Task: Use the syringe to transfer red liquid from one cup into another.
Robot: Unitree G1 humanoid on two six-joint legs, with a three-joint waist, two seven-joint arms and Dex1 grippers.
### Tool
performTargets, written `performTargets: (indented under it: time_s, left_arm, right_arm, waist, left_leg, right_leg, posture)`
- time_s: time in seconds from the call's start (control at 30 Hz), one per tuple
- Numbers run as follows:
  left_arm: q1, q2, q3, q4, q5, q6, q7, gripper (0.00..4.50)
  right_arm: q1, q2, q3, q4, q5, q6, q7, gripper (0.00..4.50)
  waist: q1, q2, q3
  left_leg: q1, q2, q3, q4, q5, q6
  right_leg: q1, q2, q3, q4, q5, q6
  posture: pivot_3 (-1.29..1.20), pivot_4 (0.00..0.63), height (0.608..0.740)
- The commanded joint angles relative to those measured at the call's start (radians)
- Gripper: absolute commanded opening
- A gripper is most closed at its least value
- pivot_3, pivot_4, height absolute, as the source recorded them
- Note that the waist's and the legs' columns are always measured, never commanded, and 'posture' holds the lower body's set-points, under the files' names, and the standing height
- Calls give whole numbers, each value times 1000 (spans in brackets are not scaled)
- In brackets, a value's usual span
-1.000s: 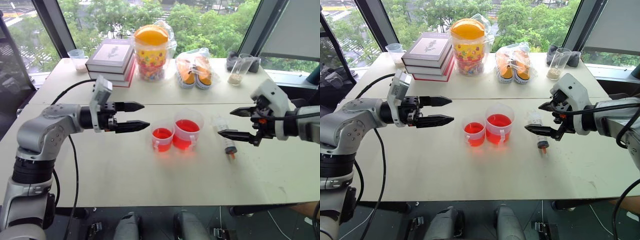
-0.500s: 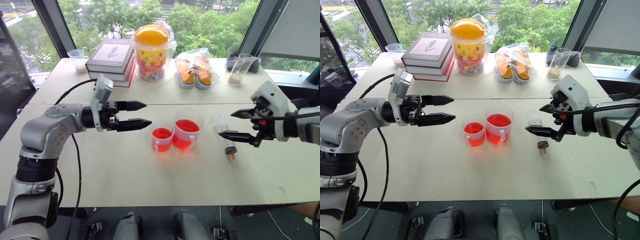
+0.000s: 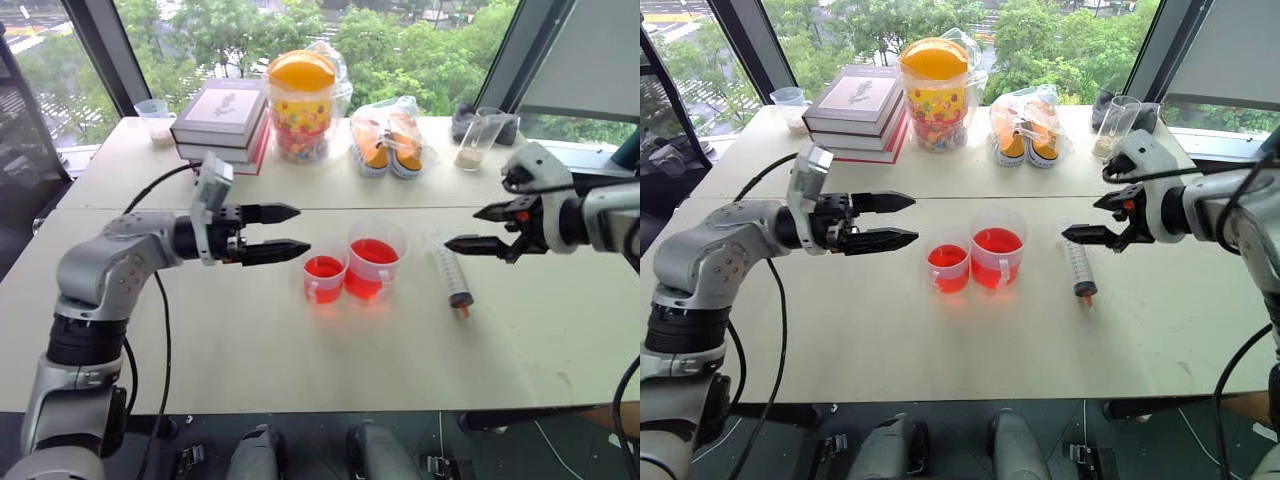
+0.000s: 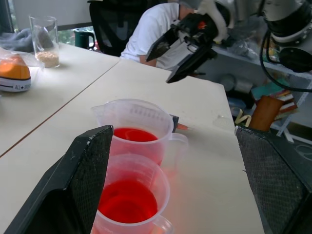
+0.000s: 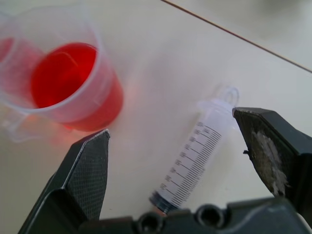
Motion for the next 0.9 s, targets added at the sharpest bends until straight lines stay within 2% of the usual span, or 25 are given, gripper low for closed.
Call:
performTargets:
  time_s: [0.03,0.2,0.37,0.53,0.8,0.9]
  left_arm:
    - [12,-13,4,-29,8,-35,8,4124]
    - [15,-38,-4,-31,18,-56,21,4124]
    - [48,-38,5,-71,12,-53,46,4124]
    - [94,-31,22,-121,-4,-43,79,4124]
    - [121,-29,32,-155,-17,-41,110,4124]
    - [121,-25,30,-153,-16,-45,112,4124]
  right_arm:
    - [-187,65,152,293,-131,0,78,4418]
    - [-435,261,320,803,-314,-60,162,4418]
    - [-495,393,382,1096,-474,-151,162,4418]
    - [-493,457,396,1207,-563,-189,242,4418]
    - [-481,540,334,1276,-618,-176,256,4418]
    - [-476,555,309,1281,-626,-170,250,3623]
  waist:
    - [-3,0,0]
    - [-2,0,0]
    - [5,0,0]
    - [3,0,0]
    - [-4,0,0]
    - [-2,0,0]
  left_leg:
    - [0,0,0,0,0,0]
    - [-1,0,1,0,0,0]
    - [-2,0,0,-1,0,0]
    - [-4,-1,1,-1,0,0]
    - [-1,0,0,-1,1,-1]
    - [-1,0,0,-1,1,-1]
  right_leg:
    - [0,0,0,0,0,0]
    - [-2,1,0,1,2,3]
    - [-2,1,-1,1,2,4]
    - [-3,-1,-1,0,2,4]
    - [-2,1,-1,4,2,4]
    - [-2,1,-1,4,2,4]
  posture:
    - [0,150,740]
    - [0,150,740]
    - [0,150,740]
    - [0,150,740]
    - [0,150,740]
    - [0,150,740]
